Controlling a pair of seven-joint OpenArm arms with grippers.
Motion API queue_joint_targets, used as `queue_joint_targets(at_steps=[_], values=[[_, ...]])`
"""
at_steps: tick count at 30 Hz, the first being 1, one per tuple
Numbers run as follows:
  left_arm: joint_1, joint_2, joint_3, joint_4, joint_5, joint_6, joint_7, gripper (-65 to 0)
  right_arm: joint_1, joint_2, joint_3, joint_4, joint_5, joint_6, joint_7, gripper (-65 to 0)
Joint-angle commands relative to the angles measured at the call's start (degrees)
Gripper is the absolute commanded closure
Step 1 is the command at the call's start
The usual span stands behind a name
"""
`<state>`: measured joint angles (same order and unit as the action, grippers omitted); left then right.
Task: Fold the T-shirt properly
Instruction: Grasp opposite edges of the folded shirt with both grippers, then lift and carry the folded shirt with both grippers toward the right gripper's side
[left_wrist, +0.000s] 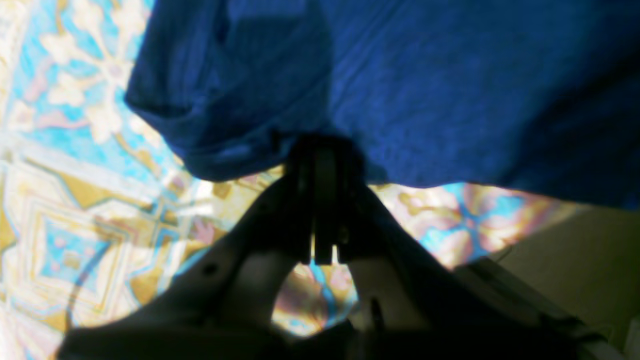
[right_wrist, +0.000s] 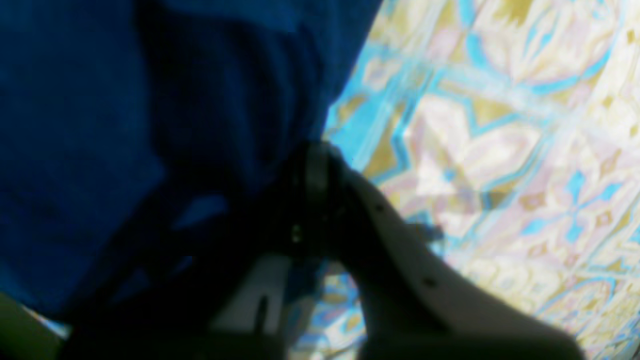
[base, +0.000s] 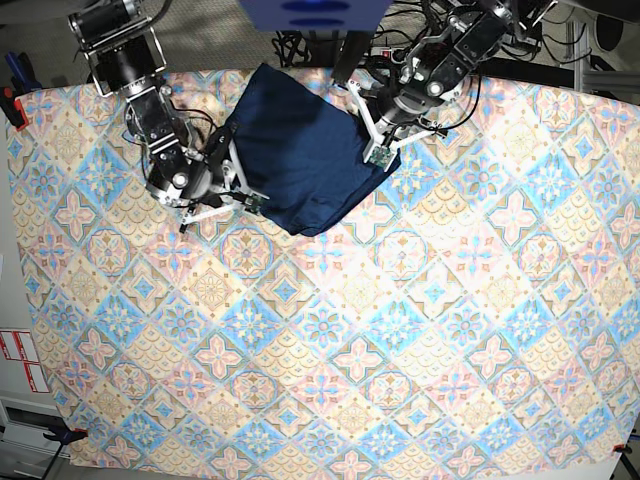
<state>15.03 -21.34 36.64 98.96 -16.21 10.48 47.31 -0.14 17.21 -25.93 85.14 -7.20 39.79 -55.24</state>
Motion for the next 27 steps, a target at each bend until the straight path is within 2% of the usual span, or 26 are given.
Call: queue_joint_targets(at_steps=[1,7,13,22,27], values=[[-1.00,0.11,-0.20,0.60,0.25,0.03,-1.02,0.0,-0.17,1.21,0.22,1.23,-0.31,0.21,-1.15,-0.2],[-5.49,2.05,-0.20,-2.30,0.34,0.03,-1.02,0.0,-3.86,3.14,0.22,5.63,-0.31,0.21,-1.15,-0.2],[-11.03,6.62,-0.12,-7.57,0.34,-0.06,-1.02,0.0,-7.11,3.84,0.39,10.64,-0.31,0.21,-1.15,-0.2],[-17.09,11.28,-0.12,-10.12,0.34,-0.06,-1.02,0.0,-11.68,3.75,13.76,18.64,-0.31,0.21,-1.24,-0.2],[-18.15,11.63,-0.29,-10.74,0.25,0.03,-1.02,0.0,-15.11,3.75,16.75,24.44,-0.14,0.21,-1.24,-0.2]])
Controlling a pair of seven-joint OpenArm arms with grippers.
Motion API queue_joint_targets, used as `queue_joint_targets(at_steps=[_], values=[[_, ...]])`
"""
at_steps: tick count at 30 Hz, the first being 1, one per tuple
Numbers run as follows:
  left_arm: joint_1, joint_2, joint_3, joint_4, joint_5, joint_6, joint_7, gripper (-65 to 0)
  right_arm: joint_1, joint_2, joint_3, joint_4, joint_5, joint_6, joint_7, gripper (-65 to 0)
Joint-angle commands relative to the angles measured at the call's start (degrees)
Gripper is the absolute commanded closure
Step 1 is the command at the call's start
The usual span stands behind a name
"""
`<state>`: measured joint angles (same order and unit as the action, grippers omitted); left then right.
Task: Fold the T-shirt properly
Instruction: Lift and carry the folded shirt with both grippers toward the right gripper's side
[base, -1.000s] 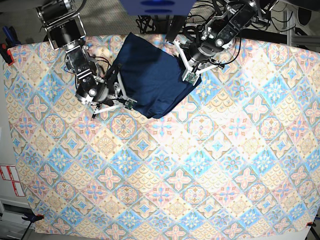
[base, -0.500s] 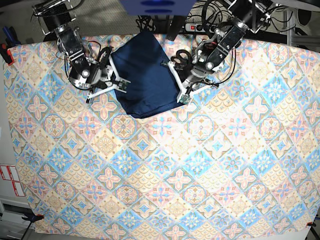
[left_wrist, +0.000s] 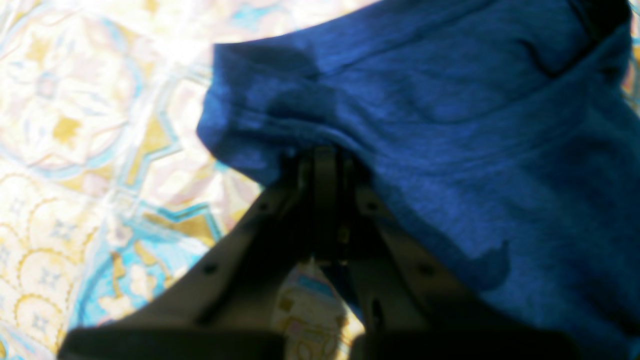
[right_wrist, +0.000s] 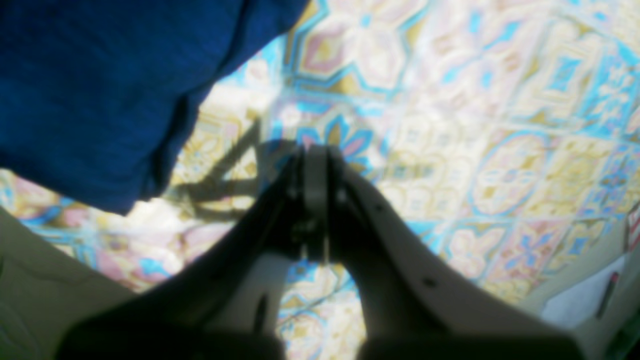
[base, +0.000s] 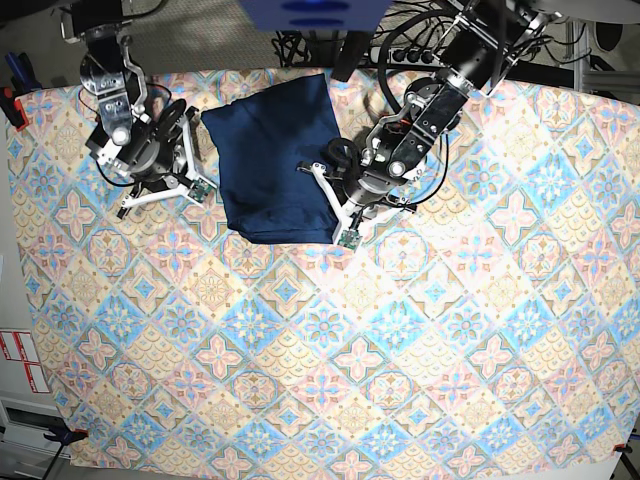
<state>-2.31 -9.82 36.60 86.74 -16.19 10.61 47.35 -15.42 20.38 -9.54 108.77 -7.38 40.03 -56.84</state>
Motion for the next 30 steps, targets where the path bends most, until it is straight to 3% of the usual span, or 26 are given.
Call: queue_joint_targets(at_steps=[1,5,10,14,17,22,30], values=[[-0.81,-0.15,-0.34,1.83,0.23,-0.11,-1.07,0.0,-0.36,0.59,0.18,1.60,0.04,-0.03,0.44,-0.2],[0.77,-4.46,-0.42,5.08,0.23,-0.11,-0.72,0.0,-1.59,-0.56,-2.90,3.18,2.15,-0.03,0.53,-0.2],[8.06,-10.88,-6.84,14.14,0.23,-0.02,-0.72,0.0,-1.24,-1.00,-6.33,3.18,14.72,-0.03,0.53,-0.2],[16.59,-10.79,-21.17,19.41,0.23,-0.02,-0.72,0.0,1.13,-3.46,-6.50,3.18,25.97,-0.03,0.44,-0.2],[20.72,-10.70,-27.94,20.91,-0.39,-0.02,-0.98,0.0,3.33,-6.27,-6.77,2.83,32.04,-0.03,0.44,-0.2],[23.01,-10.61,-30.31,21.61,-0.39,-0.02,-0.98,0.0,6.32,-10.84,-8.61,0.64,34.67,-0.03,0.44,-0.2],[23.10,-7.63,-31.10,24.51,-0.39,-0.02,-0.72,0.0,13.09,-12.16,-9.76,-20.29,34.67,-0.03,0.44,-0.2]])
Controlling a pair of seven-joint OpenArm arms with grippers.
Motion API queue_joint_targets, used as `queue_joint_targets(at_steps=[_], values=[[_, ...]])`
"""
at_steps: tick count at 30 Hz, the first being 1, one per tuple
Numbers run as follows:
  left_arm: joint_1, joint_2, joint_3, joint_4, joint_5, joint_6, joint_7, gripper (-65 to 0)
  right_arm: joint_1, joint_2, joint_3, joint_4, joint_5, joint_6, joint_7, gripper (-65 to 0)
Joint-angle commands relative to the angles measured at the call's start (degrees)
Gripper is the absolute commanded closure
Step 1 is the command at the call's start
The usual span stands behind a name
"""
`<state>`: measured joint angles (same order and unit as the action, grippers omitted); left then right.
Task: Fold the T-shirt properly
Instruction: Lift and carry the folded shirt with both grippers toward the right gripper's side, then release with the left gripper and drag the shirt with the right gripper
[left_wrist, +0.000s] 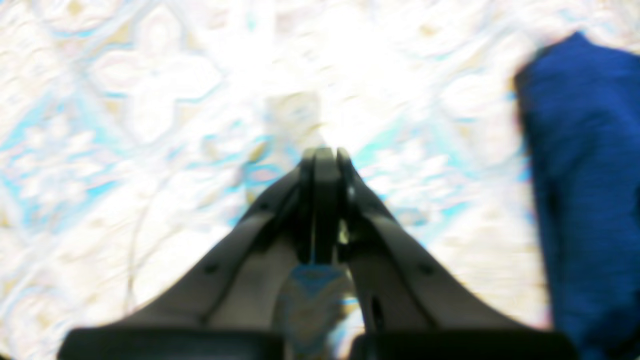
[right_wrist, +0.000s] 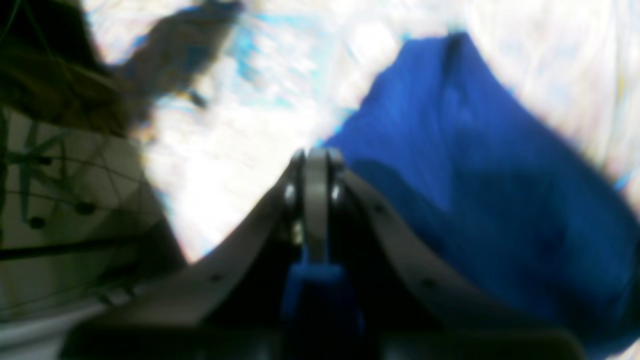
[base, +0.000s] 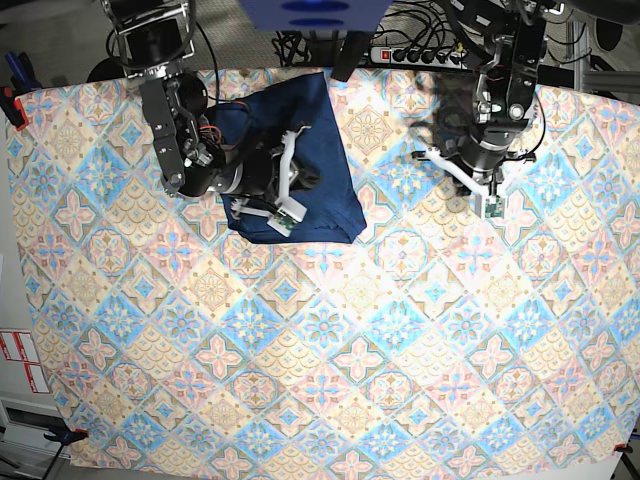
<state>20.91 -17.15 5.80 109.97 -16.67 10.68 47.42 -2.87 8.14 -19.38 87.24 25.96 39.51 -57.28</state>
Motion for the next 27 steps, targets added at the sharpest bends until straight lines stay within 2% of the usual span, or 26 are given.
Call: queue_joint_targets(at_steps=[1,9,15,21,27], values=[[-0.20,0.66,-0.31,1.63,0.09,-0.08,-0.78,0.0,1.34,-0.54,0.08,-1.84,1.34,0.49,0.88,-0.2],[-0.99,3.04,-0.31,1.63,0.45,-0.08,-0.78,0.0,4.68,-2.56,0.61,-20.65,1.17,0.49,1.58,-0.2],[-1.26,2.86,-0.40,1.54,0.53,-0.08,-0.78,0.0,6.61,-1.94,0.69,-25.48,1.17,0.49,6.51,-0.2],[-1.35,2.95,-0.40,1.46,0.53,-0.08,-0.78,0.0,8.19,2.45,5.27,-26.54,1.17,0.49,6.42,-0.2],[-1.52,2.95,-0.40,1.46,0.53,-0.08,-0.78,0.0,10.74,7.81,5.53,-26.54,1.17,0.49,6.33,-0.2]])
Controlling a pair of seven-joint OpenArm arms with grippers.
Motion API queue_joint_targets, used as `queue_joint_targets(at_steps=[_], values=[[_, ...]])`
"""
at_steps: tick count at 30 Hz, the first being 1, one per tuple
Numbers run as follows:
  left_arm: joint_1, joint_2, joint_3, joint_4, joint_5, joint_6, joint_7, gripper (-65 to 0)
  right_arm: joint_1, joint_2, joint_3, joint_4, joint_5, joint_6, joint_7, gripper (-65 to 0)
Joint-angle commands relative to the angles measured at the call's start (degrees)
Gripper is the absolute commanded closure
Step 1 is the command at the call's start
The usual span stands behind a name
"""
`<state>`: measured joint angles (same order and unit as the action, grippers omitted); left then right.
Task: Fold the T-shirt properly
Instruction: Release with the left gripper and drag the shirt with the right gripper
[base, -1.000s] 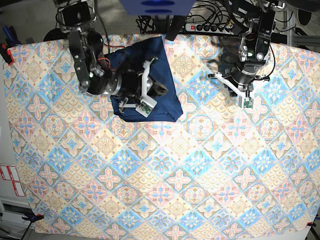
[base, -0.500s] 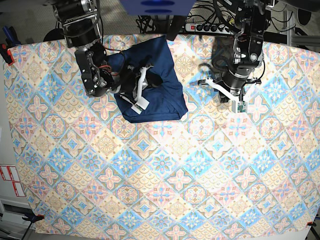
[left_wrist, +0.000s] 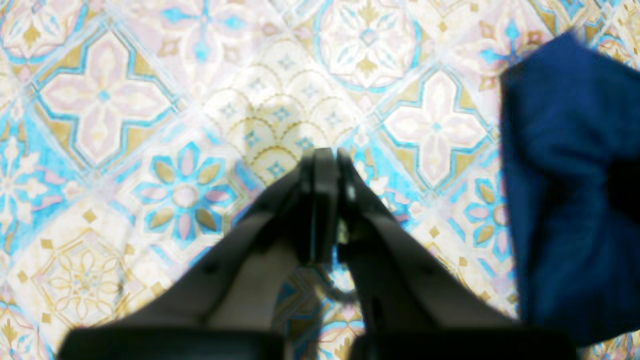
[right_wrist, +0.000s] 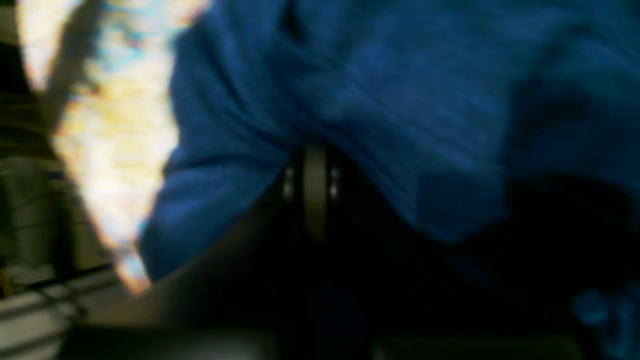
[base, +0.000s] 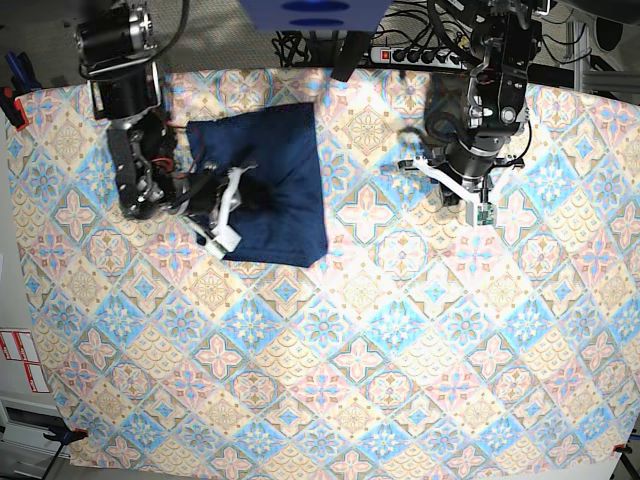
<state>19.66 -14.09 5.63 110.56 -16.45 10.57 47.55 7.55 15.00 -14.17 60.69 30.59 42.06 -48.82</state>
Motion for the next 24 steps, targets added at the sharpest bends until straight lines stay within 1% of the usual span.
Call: queue_joint_targets(at_steps=[1,5,9,13,16,17,19,22,24], values=[[-0.28,-0.11,-0.22,0.87,0.32,0.03,-0.91,0.0,0.67,1.65,0.33,0.02,-3.47,-2.06,-2.13,-0.2],[-0.28,-0.02,-0.22,0.87,0.32,0.03,-0.91,0.0,1.99,5.00,-0.02,0.02,-3.47,-2.06,-2.13,-0.2],[-0.36,-0.11,-0.22,0.87,0.32,0.03,-0.91,0.0,4.10,7.54,-0.02,-0.60,-3.47,-2.06,-2.13,-0.2],[-0.36,-0.11,-0.22,0.87,0.32,0.03,-0.91,0.0,7.26,8.95,-0.11,-3.06,-3.47,-2.06,-2.13,-0.2],[-0.36,-0.11,-0.22,0.87,0.32,0.03,-0.91,0.0,7.96,10.01,-0.11,-2.71,-3.47,-2.06,-2.22,-0.2],[-0.36,-0.11,-0.22,0.87,0.32,0.03,-0.91,0.0,7.96,10.09,-0.02,-2.44,-3.38,-2.06,-3.01,-0.2],[-0.36,-0.11,-0.22,0.87,0.32,0.03,-0.91,0.0,7.79,10.09,0.33,0.54,-3.38,-2.06,-5.03,-0.2],[-0.36,-0.20,-0.22,0.87,0.32,0.03,-1.00,0.0,7.53,10.09,-0.11,8.98,-3.29,-2.06,-6.87,-0.2],[-0.36,-0.20,-0.22,0.87,0.32,0.03,-1.00,0.0,5.94,10.01,-0.20,13.47,-3.29,-2.06,-9.86,-0.2]])
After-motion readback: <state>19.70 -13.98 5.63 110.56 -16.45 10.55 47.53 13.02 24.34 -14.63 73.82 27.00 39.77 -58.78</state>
